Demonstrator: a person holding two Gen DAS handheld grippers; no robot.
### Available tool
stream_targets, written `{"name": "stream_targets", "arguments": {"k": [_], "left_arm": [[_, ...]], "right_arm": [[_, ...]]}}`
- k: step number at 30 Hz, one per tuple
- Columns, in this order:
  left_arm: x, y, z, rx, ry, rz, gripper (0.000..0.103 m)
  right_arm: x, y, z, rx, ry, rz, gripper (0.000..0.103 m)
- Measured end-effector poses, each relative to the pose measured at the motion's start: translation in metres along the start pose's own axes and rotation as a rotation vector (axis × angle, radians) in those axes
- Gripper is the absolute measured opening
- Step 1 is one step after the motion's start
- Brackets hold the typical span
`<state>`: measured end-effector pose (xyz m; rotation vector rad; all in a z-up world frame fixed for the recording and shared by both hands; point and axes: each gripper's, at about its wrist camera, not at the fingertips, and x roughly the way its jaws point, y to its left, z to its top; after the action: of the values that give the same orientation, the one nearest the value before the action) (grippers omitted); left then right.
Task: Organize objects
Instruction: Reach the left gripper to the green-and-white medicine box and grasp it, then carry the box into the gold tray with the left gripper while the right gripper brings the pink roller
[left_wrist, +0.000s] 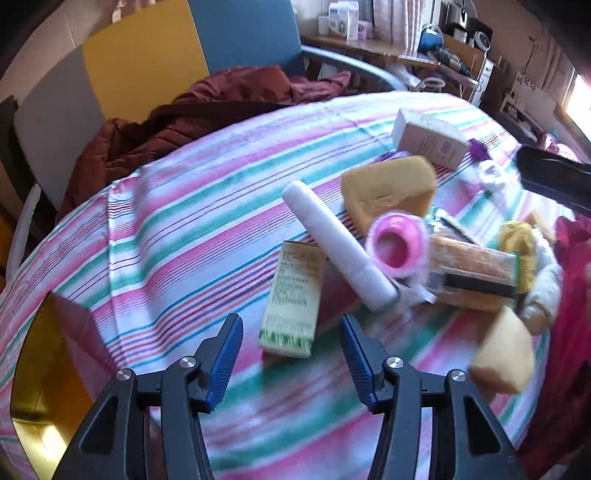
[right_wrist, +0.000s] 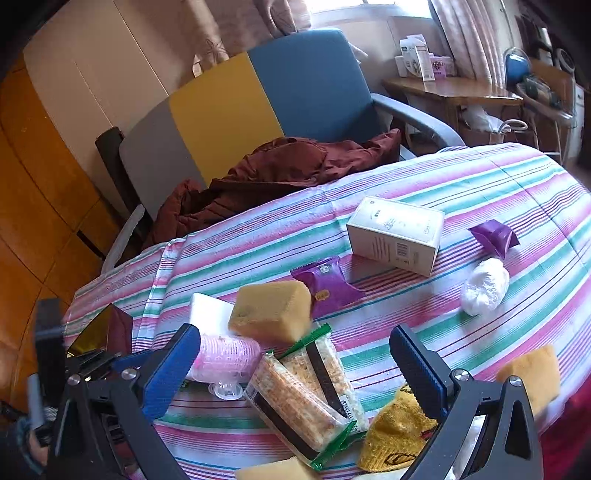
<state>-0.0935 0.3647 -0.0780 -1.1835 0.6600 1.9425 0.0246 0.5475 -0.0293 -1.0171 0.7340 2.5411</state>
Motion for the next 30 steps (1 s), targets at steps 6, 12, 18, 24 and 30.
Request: {"name": "stream_targets", "arguments": {"k": [6, 12, 18, 24, 30], "left_arm": [[0.018, 0.008, 0.002, -0.051, 0.015, -0.091, 0.030], [-0.019, 0.026, -0.021, -0.146, -0.060, -0.104, 0.030], [-0.055, 0.047, -0.045, -0.219, -0.132, -0.087, 0.030], [-0.087, 0.068, -0.080, -0.304, -0.180, -0.122, 0.030], [-0.112, 0.084, -0.113, -0.383, -0.208, -0.147, 0.030]], "right_arm": [[0.005, -0.001, -0.002, -0.002, 0.017, -0.005, 0.103], [0.011, 0.008, -0.008, -0.041, 0.043, 0.011, 0.103], [0.019, 0.033, -0.019, -0.155, 0.078, 0.053, 0.103], [0.031, 0.068, -0.034, -0.317, 0.152, 0.110, 0.102], [0.068, 0.088, -0.033, -0.433, 0.256, 0.086, 0.096]]}}
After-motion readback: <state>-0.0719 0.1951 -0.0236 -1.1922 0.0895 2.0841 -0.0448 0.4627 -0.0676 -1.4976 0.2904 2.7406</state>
